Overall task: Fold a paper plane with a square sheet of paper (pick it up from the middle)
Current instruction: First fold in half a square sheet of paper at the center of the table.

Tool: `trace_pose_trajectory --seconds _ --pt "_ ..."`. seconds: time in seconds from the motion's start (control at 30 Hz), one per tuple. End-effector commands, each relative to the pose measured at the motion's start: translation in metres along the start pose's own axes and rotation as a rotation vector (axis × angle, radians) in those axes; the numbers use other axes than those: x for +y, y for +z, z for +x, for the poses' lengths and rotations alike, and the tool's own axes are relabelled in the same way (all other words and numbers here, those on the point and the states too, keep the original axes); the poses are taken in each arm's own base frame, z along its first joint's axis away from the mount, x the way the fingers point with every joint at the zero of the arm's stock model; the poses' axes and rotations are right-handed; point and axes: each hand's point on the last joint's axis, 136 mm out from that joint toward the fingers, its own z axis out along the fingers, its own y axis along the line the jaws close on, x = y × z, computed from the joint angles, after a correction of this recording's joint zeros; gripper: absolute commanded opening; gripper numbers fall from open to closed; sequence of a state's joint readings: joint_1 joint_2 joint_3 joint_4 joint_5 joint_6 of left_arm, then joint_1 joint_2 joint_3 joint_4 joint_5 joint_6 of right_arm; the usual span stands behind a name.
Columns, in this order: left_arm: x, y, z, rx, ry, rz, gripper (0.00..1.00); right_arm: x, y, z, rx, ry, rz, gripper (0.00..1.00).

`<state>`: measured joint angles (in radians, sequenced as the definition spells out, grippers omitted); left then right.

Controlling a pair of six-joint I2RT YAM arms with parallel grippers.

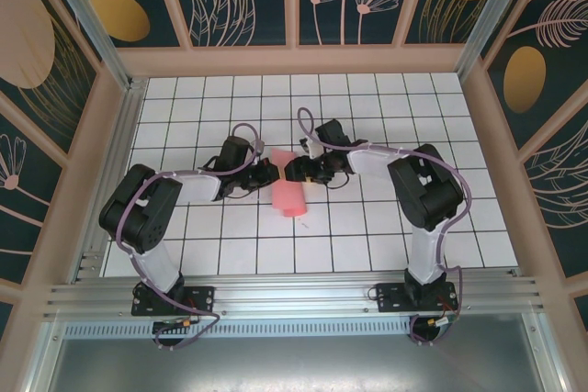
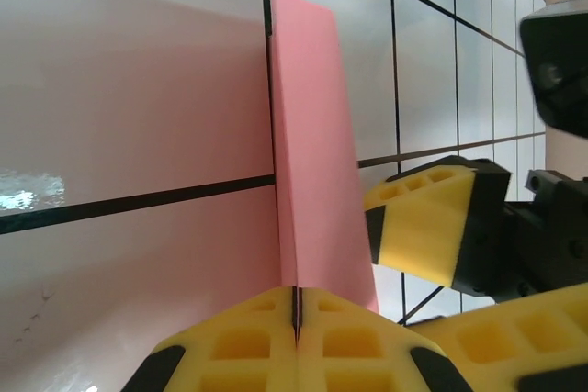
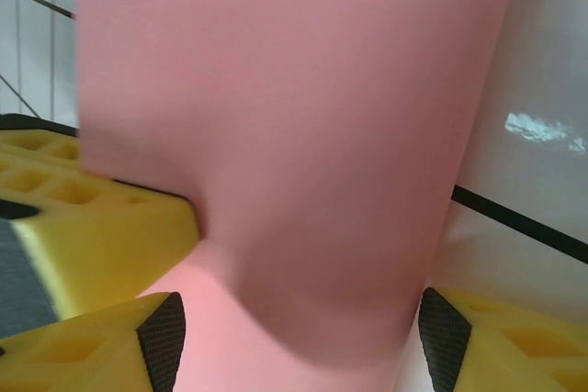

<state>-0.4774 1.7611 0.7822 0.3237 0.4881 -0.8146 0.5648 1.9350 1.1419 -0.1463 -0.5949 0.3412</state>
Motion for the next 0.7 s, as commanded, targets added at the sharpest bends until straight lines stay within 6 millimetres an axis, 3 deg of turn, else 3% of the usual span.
trace_pose_trajectory --seconds 0.0,0.13,0.37,0.47,0.67 --pt "-0.001 0.003 -0.001 0.009 0.012 -0.010 0.04 -0.004 0.004 0.000 0.022 -0.010 0.030 0.69" --pt "-0.001 0.000 -0.004 -0.002 0.006 -0.025 0.10 -0.010 0.005 0.001 0.025 -0.001 0.062 0.63" --pt "-0.004 -0.015 -0.015 -0.079 -0.029 -0.064 0.36 -0.023 0.009 0.007 0.045 0.011 0.101 0.43" --pt "0.005 -0.021 -0.015 -0.108 -0.051 -0.112 0.43 -0.026 0.010 0.008 0.047 0.020 0.094 0.39" --pt "0.014 -0.028 -0.010 -0.119 -0.067 -0.146 0.47 -0.014 0.010 0.013 0.064 -0.007 -0.006 0.35"
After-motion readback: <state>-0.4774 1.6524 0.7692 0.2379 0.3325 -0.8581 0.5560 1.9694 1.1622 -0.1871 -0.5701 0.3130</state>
